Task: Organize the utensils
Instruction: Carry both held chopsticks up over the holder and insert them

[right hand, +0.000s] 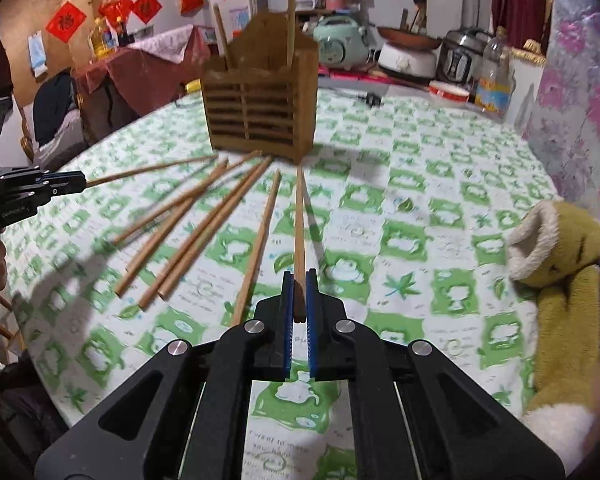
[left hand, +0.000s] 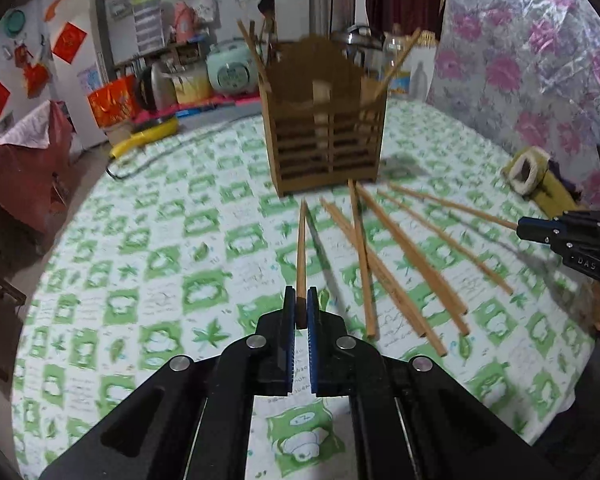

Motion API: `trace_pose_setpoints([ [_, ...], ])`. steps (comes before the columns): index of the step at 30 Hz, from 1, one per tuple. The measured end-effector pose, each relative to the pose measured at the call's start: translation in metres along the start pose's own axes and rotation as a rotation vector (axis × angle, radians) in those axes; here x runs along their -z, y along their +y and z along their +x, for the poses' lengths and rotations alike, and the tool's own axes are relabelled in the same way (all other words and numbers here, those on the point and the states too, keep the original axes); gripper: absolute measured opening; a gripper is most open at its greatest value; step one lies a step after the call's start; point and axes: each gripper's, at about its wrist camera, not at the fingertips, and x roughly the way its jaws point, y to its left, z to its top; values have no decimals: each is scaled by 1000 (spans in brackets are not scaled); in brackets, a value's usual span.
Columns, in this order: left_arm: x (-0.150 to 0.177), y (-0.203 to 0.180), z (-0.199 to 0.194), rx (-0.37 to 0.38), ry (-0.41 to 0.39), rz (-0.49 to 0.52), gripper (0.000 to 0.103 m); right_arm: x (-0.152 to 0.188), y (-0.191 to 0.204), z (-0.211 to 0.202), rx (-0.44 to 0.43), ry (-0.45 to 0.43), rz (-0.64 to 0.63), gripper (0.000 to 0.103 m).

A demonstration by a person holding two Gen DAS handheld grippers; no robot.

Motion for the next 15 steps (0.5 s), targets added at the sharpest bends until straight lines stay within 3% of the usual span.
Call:
trace_pose_setpoints([
  [5, -26, -1, -24, -26, -58, 6, 6, -31, -4, -30, 4, -105, 23, 7],
  [9, -63, -4, -43, -50, -131, 12, 6, -74, -4, -56, 0, -223, 36, 7],
  [15, -117, -4, -74, -22, -242, -4, 6, -137, 5, -85, -43, -356, 48, 7],
])
